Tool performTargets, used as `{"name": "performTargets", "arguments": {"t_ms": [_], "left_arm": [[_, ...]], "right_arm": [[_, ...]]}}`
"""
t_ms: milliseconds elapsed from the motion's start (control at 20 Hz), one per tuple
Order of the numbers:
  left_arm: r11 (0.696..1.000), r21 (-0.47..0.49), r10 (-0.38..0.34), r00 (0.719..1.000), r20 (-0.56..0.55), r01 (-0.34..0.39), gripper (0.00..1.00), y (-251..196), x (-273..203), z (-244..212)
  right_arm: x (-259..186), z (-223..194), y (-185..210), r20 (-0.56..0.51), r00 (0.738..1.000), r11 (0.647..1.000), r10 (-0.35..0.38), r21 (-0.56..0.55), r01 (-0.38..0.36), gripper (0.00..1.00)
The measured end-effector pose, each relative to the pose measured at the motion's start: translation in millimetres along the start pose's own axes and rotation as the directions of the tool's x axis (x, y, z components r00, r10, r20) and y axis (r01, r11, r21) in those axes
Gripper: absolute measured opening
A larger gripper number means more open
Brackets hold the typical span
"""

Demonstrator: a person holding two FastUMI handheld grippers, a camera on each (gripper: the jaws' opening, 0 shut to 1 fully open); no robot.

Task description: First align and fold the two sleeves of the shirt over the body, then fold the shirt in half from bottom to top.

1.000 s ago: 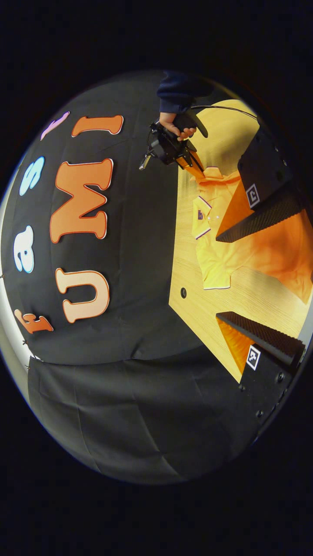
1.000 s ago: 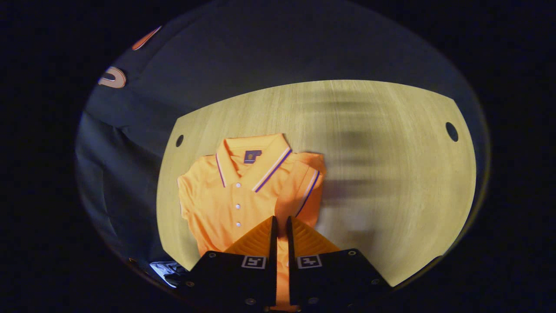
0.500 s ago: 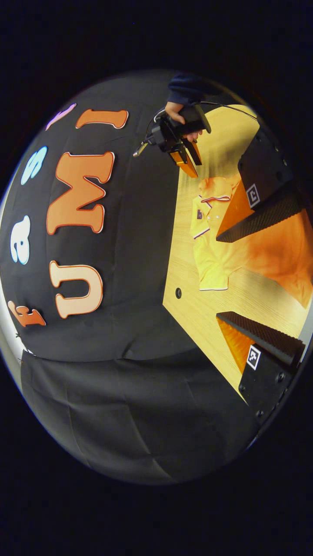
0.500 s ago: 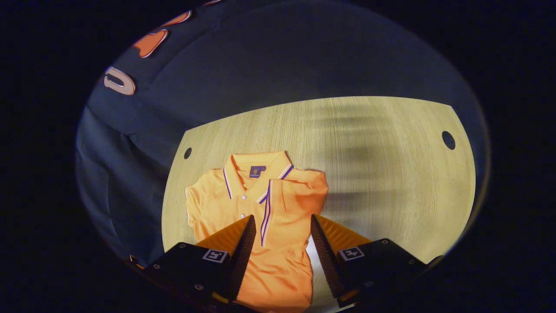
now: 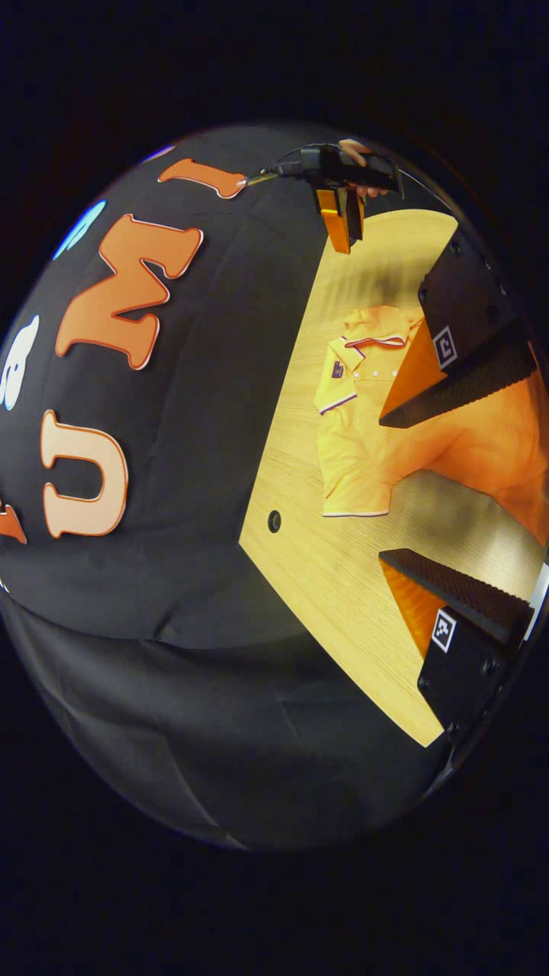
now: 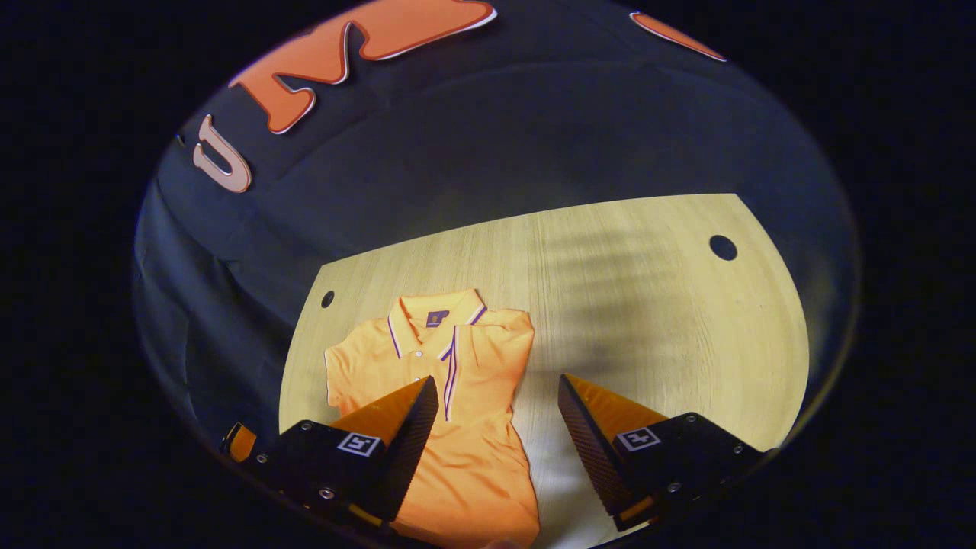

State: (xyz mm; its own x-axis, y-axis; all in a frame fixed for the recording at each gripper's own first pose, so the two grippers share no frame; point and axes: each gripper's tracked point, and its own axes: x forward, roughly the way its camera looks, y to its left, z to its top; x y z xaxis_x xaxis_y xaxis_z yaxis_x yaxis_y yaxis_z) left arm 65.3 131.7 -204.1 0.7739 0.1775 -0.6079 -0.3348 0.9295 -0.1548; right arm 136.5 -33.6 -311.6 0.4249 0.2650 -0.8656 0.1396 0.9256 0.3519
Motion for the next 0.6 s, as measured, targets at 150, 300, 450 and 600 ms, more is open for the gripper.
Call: {"name": "performTargets", "arguments": {"t_ms": [150,300,450,600], "left_arm": [[0.998,-0.048,-0.037,0.995,-0.093,0.032,0.98,16,27,-1],[0.994,-0.095,-0.078,0.975,-0.209,0.060,0.98,29,60,-5],[0.990,-0.111,-0.117,0.954,-0.275,0.089,0.98,39,91,-11],[0.988,-0.103,-0.144,0.927,-0.347,0.115,0.98,39,123,-16]], "right_arm": [[-23,-5,-4,0.058,0.997,0.998,-0.054,0.042,0.052,0.97],[-46,-20,-5,0.105,0.986,0.989,-0.129,0.086,0.120,0.97],[-73,-34,1,0.166,0.967,0.977,-0.192,0.126,0.173,0.97],[-106,-48,5,0.228,0.937,0.961,-0.266,0.140,0.239,0.97]]}}
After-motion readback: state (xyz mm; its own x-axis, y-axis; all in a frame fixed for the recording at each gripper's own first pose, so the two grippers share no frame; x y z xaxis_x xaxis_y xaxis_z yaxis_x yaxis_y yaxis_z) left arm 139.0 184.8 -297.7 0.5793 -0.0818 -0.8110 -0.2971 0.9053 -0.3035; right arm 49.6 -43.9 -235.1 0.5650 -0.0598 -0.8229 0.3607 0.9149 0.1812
